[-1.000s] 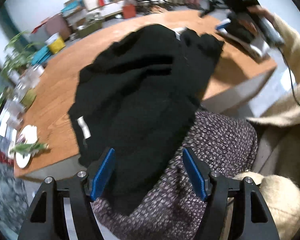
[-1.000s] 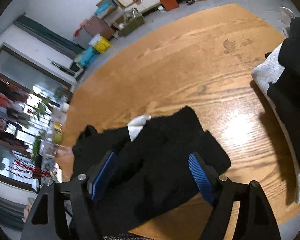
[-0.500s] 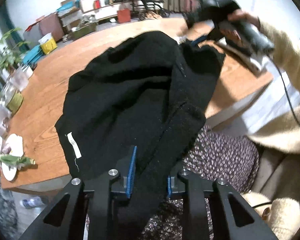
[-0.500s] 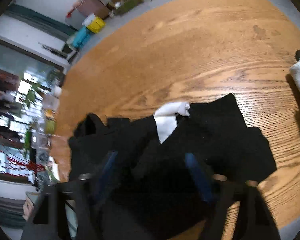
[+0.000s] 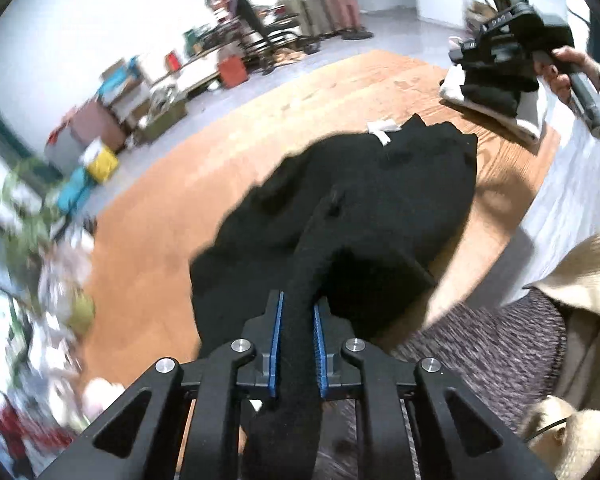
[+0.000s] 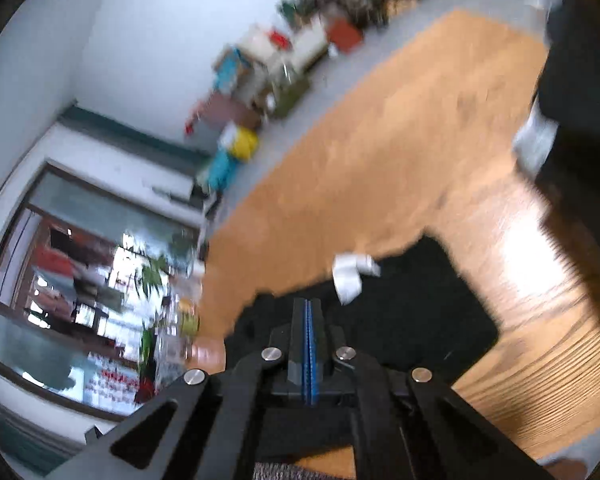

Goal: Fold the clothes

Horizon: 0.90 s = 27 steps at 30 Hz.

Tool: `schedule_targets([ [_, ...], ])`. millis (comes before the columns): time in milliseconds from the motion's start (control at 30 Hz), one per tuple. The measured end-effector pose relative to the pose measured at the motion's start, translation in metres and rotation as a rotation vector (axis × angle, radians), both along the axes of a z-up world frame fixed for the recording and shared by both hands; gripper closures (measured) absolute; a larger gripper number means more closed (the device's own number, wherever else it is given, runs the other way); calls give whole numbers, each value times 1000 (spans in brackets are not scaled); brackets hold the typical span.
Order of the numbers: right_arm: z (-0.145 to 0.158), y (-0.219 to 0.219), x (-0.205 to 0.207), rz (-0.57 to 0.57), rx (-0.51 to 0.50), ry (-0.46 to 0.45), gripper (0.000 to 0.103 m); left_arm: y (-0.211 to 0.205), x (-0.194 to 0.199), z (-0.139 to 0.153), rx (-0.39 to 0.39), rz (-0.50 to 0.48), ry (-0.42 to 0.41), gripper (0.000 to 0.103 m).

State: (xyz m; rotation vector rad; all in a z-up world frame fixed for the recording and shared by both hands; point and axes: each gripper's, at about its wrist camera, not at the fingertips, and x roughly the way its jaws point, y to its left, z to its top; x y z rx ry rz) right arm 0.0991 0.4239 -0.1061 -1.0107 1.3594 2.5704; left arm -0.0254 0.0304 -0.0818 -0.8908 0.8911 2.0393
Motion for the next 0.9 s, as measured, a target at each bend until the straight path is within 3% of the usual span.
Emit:
schedule_targets([
  [67,10,-7,-8,16,116,-47,94,14,-6,3,-33,-37,13,89],
  [100,7,-10,-17,49,161,-91,77,21,-7,2,-53,-61,20,89],
  [133,2,-13,-26,83,189,-131,49,24,-8,0,-68,-72,20,89],
  [167,-7,-15,-37,115,188,-157,43,27,-10,-3,-86,-75,15,89],
  [300,-49,-7,-82,176,267,-297,45,26,-34,-20,-145,22,-9,89],
  [467,-91,-10,-119,354,211,-369,46,15,-72,-42,-144,175,-93,89],
  [533,-98,-20,-129,429,246,-378,29,10,-81,-51,-132,217,-130,89],
  [600,-102,-30,-135,471,349,-412,24,6,-89,-61,-120,258,-168,89],
  [667,-108,-32,-141,497,384,-423,24,0,-93,-66,-77,282,-218,89],
  [700,-111,-31,-142,500,353,-415,34,-4,-93,-68,-55,293,-240,89],
  [733,-116,-28,-142,498,300,-402,60,-5,-92,-69,-35,300,-258,89],
  [767,-119,-26,-141,492,256,-390,71,-6,-92,-69,-14,306,-276,89],
  [833,-117,-23,-133,464,225,-354,89,-12,-86,-65,58,305,-305,89],
  [900,-107,-21,-121,431,210,-296,97,-17,-81,-59,115,307,-322,89],
])
